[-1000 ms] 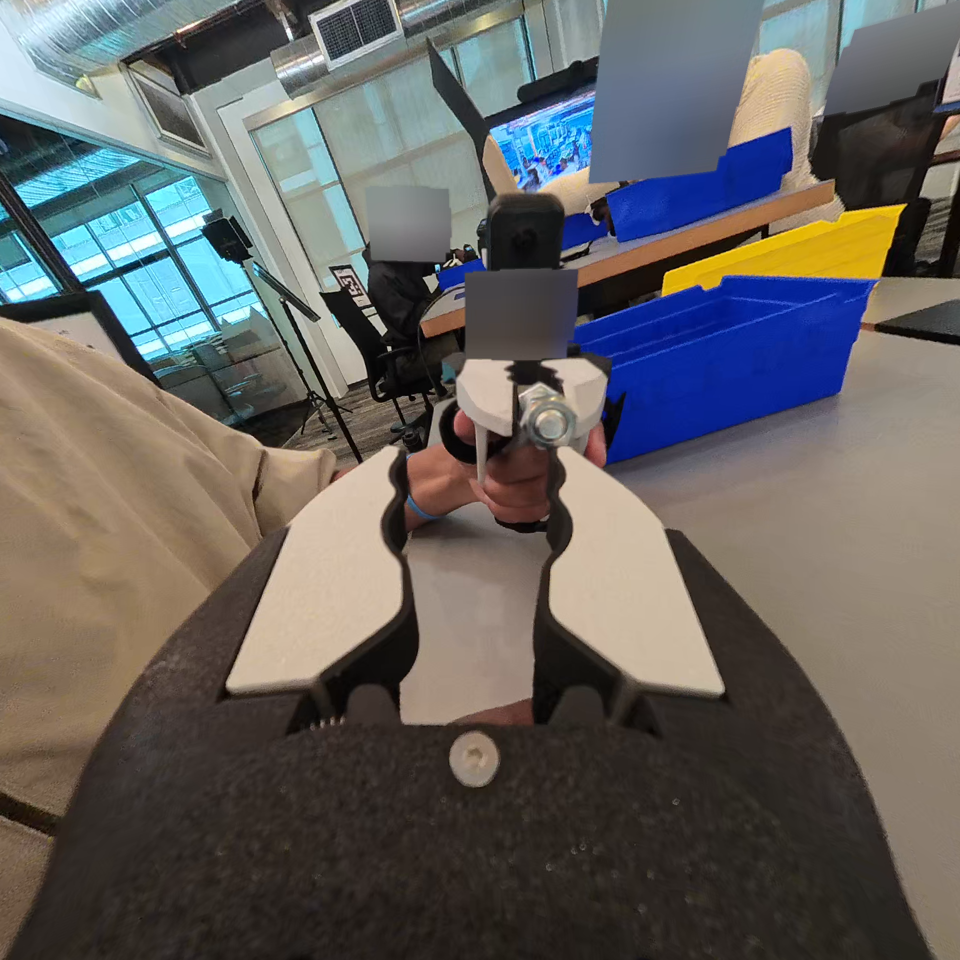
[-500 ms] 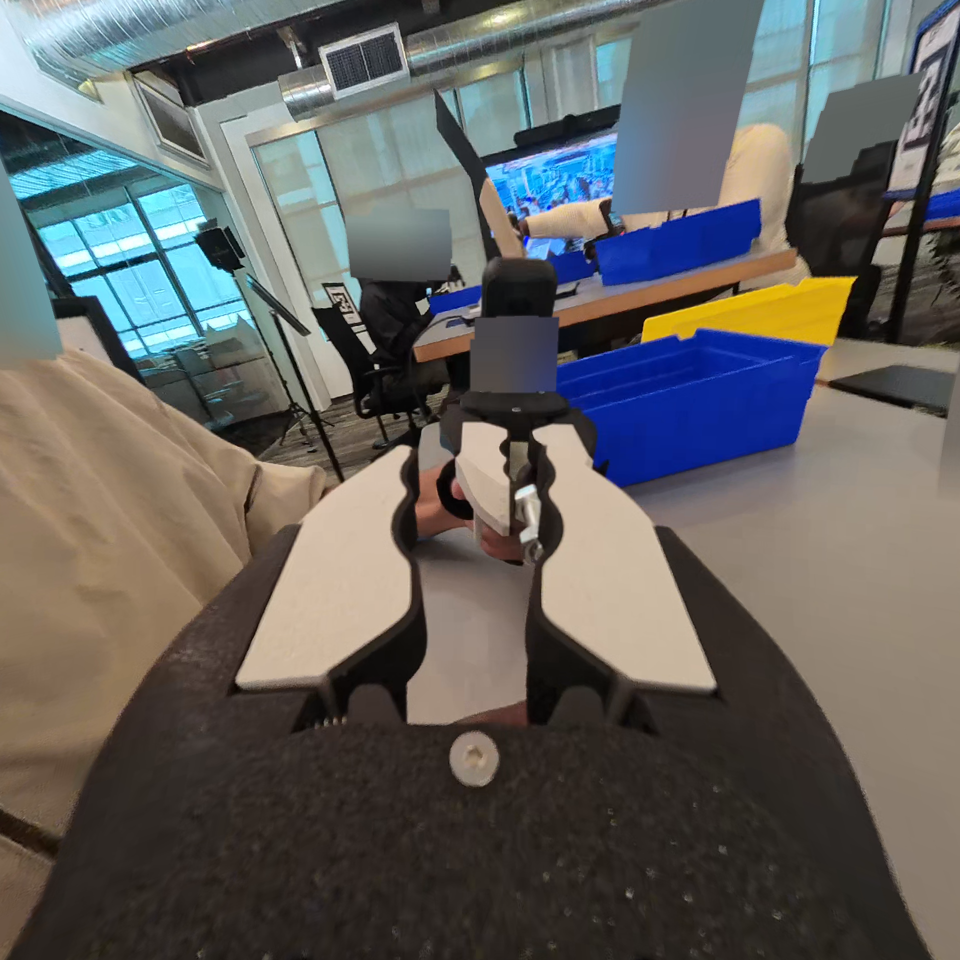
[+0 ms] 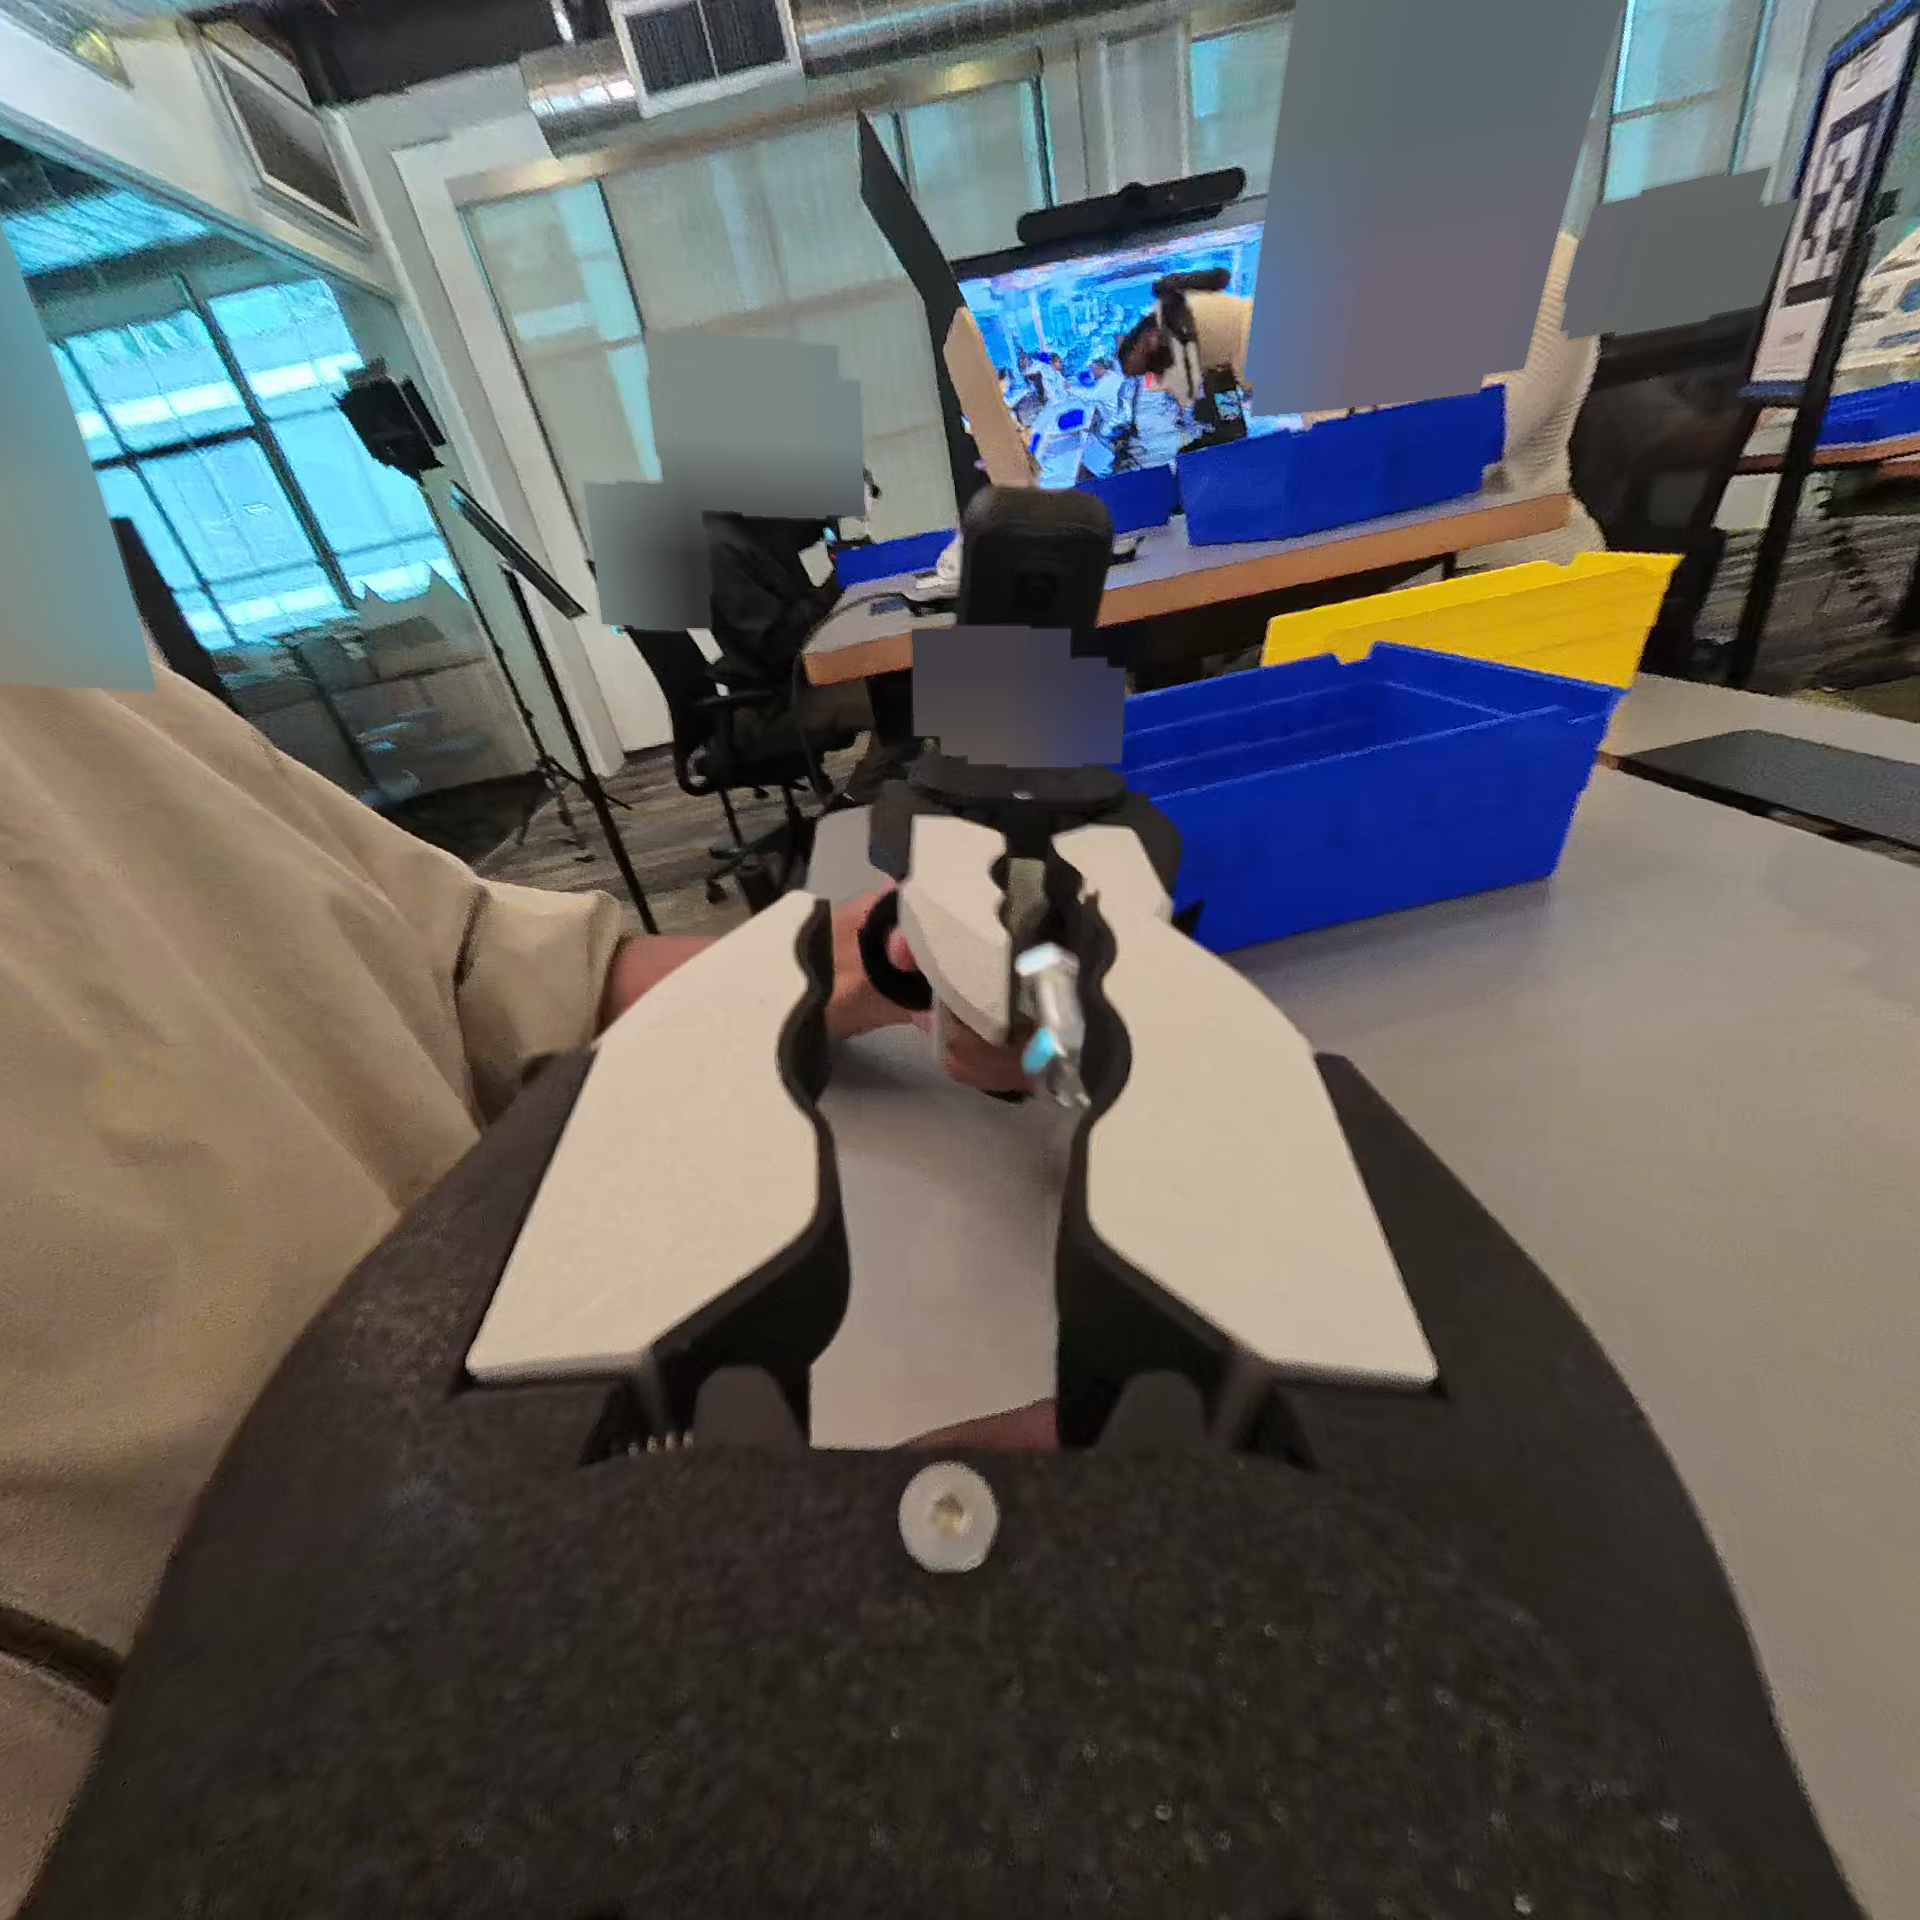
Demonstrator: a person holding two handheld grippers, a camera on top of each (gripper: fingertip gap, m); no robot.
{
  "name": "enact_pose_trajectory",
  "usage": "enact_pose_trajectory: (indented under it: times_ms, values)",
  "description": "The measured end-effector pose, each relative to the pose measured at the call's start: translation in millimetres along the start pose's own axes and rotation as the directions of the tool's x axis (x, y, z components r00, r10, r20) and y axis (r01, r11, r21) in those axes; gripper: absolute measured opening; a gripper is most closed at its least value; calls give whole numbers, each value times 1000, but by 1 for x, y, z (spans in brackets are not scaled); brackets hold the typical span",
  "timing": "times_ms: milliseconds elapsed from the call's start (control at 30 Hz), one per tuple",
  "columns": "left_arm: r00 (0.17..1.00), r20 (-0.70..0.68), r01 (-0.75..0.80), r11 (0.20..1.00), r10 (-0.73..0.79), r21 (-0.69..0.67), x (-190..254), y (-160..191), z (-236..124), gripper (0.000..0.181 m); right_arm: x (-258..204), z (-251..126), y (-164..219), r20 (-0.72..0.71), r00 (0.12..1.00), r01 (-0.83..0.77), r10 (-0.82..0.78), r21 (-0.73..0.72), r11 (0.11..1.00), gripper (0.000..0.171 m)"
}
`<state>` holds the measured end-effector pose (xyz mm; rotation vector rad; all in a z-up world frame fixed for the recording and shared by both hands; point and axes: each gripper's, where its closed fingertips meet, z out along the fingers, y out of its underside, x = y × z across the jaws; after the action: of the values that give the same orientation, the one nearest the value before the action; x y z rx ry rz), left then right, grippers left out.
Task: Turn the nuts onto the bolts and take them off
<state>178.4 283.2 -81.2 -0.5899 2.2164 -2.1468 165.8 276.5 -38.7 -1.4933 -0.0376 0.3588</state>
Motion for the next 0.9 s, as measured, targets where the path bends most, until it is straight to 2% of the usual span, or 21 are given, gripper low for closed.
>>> enact_pose_trajectory:
  times_ms: [100,233,333,433,500,600,733,800,900]
  values:
    - [1000,-27,1,999,0,44,5,-8,-2,18,11,-3,16,-41,999,-15,13,-52,999,46]
    - [999,-34,8,998,-6,56,5,-10,-4,18,9,3,34,-21,998,-60,59,-87,994,47]
    - [999,-32,9,999,-8,41,5,-7,-3,18,5,7,26,-14,999,-38,37,-68,997,53]
    - [1000,4,2,1000,-2,9,-1,-2,-1,18,-2,3,5,12,1000,-9,9,-1,1000,46]
    - [1000,-21,2,999,-1,34,4,-6,-2,18,3,0,3,-23,1000,17,-17,-7,1000,46]
    - [999,-40,11,998,-9,69,6,-12,-5,18,14,-3,23,-59,998,-21,17,-69,997,49]
    - [1000,-30,12,998,-10,66,4,-12,-6,18,11,3,39,-30,997,-67,65,-94,993,49]
    - [1000,-23,8,999,-7,39,3,-7,-4,18,6,6,32,-28,999,-39,37,-82,996,55]
    - [1000,-9,4,1000,-3,23,1,-4,-2,18,2,1,7,-32,999,21,-22,-10,1000,48]
